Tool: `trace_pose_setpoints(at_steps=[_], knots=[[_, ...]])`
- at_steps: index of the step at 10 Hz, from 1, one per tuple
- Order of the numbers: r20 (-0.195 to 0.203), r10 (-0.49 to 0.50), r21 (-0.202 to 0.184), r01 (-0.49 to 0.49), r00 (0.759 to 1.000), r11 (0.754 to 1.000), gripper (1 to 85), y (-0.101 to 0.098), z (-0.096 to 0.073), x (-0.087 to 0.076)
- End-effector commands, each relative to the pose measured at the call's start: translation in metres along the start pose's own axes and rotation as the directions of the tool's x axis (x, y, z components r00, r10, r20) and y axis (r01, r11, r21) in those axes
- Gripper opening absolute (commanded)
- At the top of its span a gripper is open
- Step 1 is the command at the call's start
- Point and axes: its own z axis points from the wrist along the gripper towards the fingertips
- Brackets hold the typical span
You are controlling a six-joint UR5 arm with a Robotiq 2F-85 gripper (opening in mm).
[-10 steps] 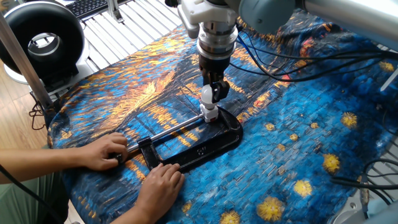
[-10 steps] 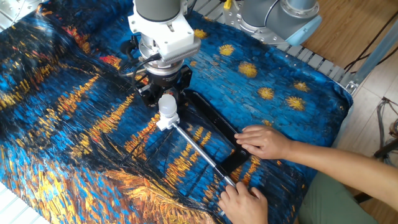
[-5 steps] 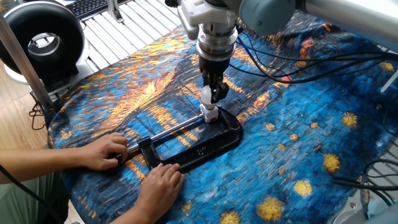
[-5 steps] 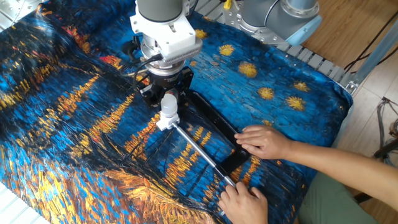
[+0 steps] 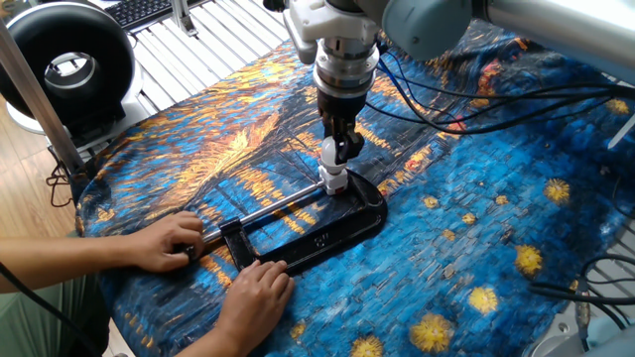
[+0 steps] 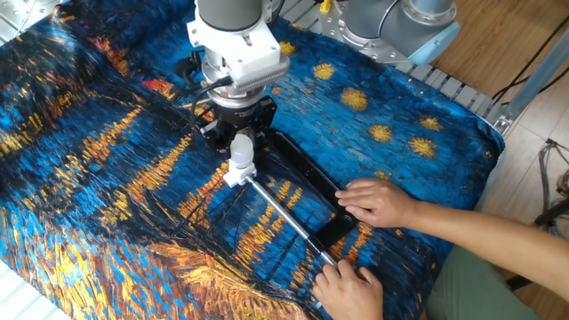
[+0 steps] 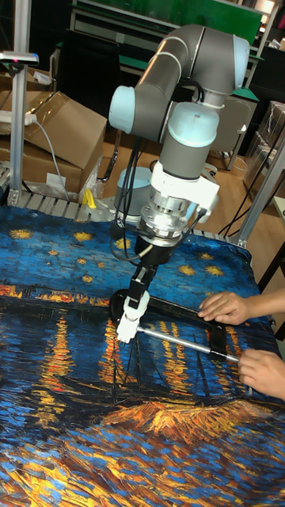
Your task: Install the light bulb by rotating it
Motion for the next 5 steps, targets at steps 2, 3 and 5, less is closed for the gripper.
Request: trace_pose_setpoints(at_steps=[2,3,5], knots=[[0.017,0.053,0.004,-0.053,0.998,0.999,47.0,0.0017,-0.0003,-0.0007],[0.017,0.074,0.007,-0.074,0.997,0.997,45.0,0.0009,-0.0005,-0.0006],[0.020,0.134,0.007,-0.134,0.991,0.991,42.7,0.0012,-0.0012,-0.0013]])
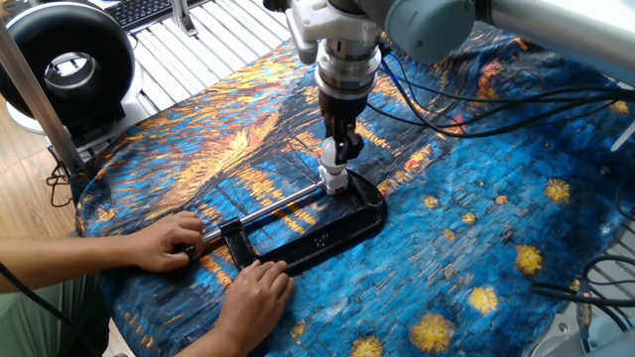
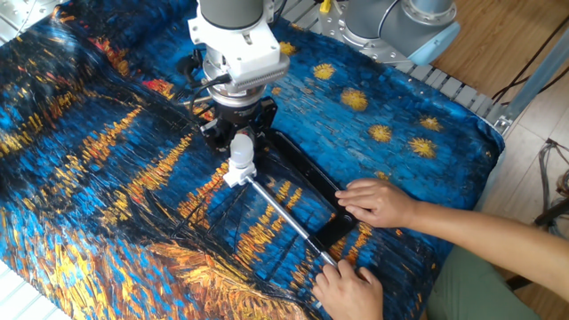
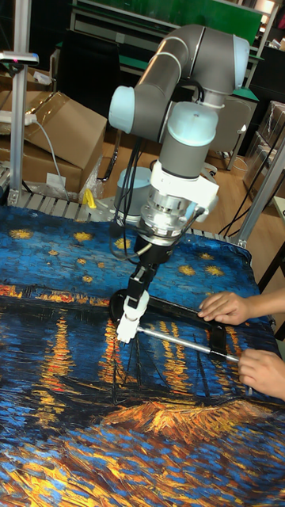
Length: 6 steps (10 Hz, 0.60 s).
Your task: Install the light bulb by rotating it
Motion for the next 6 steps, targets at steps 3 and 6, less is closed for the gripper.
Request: trace_pose_setpoints(at_steps=[3,6], knots=[[0.041,0.166,-0.011,-0.165,0.985,0.986,40.7,0.0009,-0.0028,-0.0082],[0.038,0.234,0.002,-0.234,0.972,0.972,39.0,-0.0033,-0.0005,-0.0051]])
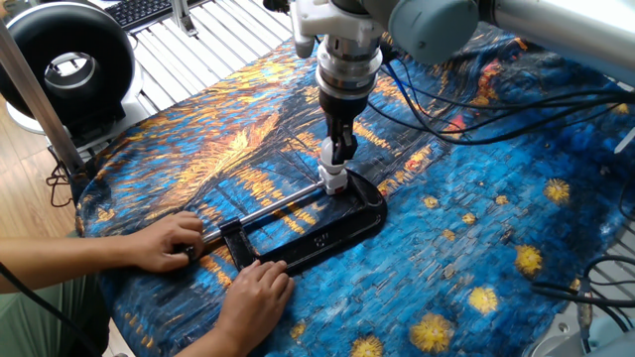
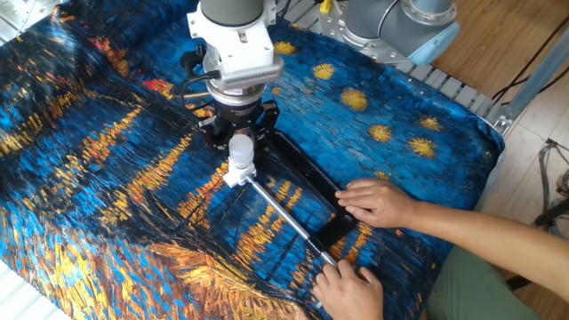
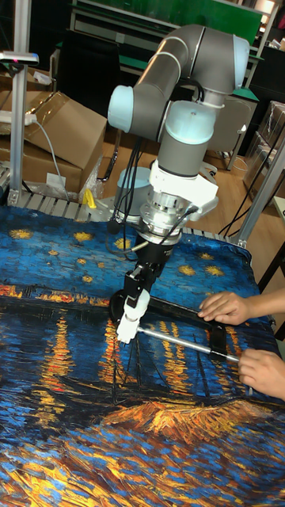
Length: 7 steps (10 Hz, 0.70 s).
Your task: Install the light bulb by rotating it
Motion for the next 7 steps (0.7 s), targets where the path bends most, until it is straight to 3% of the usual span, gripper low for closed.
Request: trace_pose_setpoints(at_steps=[1,7], knots=[[0.019,0.091,0.004,-0.091,0.996,0.996,38.0,-0.0029,0.0015,-0.0018],[0.021,0.240,-0.003,-0.240,0.971,0.971,34.3,-0.0075,-0.0037,0.0001]])
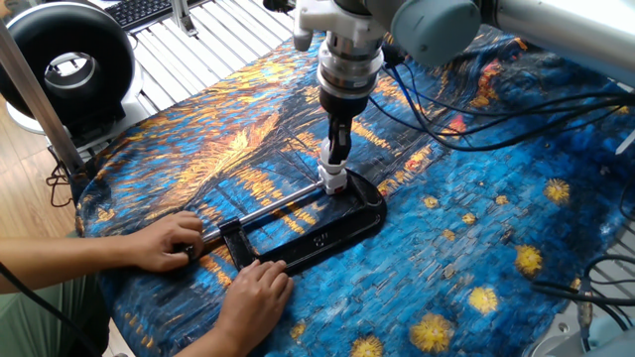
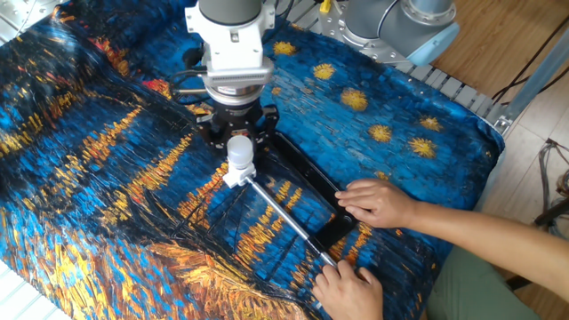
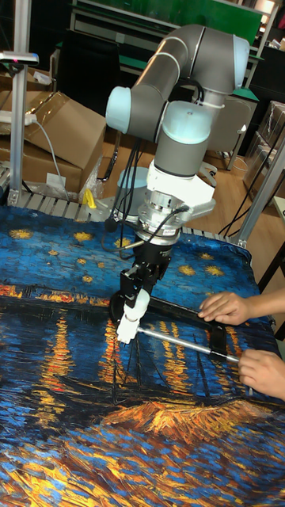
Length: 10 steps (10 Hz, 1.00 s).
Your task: Install the light bulb by rotating it
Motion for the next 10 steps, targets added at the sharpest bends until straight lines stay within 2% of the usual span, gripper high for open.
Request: trace_pose_setpoints(at_steps=[1,3,6,10], knots=[[0.023,0.116,0.009,-0.116,0.993,0.993,33.0,-0.0066,-0.0026,-0.0050],[0.037,0.193,0.013,-0.193,0.981,0.981,31.7,-0.0096,0.0008,-0.0095],[0.046,0.240,0.004,-0.241,0.970,0.971,30.7,-0.0098,0.0052,-0.0105],[0.028,0.305,-0.023,-0.305,0.952,0.952,30.7,-0.0120,-0.0032,-0.0028]])
